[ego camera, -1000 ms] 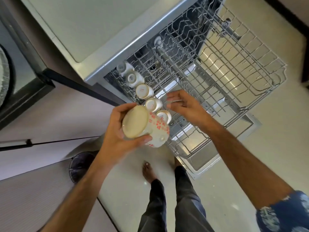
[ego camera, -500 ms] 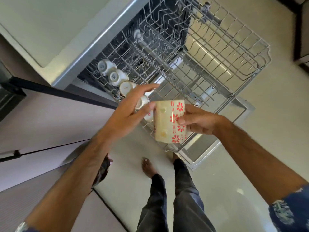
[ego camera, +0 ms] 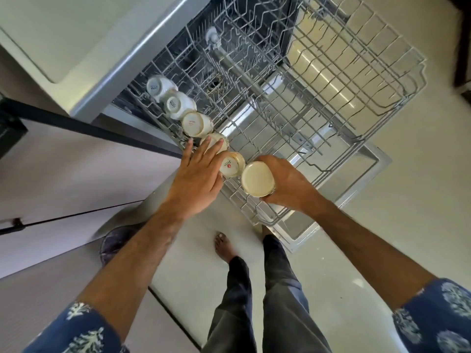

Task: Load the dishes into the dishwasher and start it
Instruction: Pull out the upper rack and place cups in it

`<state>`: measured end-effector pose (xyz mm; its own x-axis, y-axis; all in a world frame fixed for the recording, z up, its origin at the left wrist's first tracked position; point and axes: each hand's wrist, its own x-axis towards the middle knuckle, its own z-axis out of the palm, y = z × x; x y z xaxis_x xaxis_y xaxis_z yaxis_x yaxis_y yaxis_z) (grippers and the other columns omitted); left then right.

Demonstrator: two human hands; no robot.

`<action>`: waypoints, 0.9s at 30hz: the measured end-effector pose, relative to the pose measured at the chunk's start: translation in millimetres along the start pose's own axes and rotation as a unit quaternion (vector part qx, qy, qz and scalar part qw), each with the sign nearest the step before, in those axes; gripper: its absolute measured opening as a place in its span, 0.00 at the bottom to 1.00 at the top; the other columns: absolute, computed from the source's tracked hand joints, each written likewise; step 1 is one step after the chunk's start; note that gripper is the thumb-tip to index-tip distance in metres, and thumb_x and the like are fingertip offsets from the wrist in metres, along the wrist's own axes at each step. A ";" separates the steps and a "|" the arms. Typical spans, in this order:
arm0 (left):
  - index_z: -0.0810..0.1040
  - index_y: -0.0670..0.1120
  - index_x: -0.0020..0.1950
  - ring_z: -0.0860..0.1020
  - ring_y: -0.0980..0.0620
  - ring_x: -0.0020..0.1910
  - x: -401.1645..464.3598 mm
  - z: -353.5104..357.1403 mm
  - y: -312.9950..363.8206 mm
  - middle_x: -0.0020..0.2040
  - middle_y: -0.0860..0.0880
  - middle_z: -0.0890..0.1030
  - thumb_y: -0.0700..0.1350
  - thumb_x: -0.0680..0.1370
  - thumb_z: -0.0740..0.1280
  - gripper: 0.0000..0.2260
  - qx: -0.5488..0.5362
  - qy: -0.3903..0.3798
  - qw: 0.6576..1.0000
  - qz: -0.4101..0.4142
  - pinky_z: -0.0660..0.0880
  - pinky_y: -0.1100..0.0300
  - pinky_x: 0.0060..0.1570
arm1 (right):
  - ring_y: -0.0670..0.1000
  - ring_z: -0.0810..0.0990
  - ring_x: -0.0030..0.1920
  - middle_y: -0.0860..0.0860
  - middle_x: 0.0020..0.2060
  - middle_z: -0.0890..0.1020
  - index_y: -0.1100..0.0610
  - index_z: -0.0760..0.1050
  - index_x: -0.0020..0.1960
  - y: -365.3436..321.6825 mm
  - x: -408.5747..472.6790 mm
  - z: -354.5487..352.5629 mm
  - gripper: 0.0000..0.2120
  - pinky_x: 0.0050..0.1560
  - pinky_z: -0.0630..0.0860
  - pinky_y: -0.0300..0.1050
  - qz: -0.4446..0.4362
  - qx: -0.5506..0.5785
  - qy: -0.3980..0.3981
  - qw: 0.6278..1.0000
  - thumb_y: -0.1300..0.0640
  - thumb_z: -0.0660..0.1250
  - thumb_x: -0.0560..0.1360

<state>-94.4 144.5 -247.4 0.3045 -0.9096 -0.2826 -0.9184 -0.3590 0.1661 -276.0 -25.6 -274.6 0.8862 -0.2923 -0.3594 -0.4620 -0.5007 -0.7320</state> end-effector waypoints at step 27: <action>0.68 0.49 0.75 0.59 0.45 0.79 1.8 7.0 -0.2 0.78 0.48 0.66 0.52 0.79 0.49 0.26 0.015 0.008 1.000 -0.004 0.45 0.38 0.78 | 0.57 0.68 0.64 0.55 0.70 0.65 0.48 0.49 0.77 -3.1 21.0 6.0 0.54 0.58 0.77 0.56 -0.080 -0.254 -0.147 0.953 0.57 0.80 0.63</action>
<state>-95.5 144.3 -254.5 0.3150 -0.9104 -0.2681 -0.9234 -0.3593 0.1350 -255.8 -25.4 -283.4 0.8829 0.0246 -0.4689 -0.2115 -0.8707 -0.4440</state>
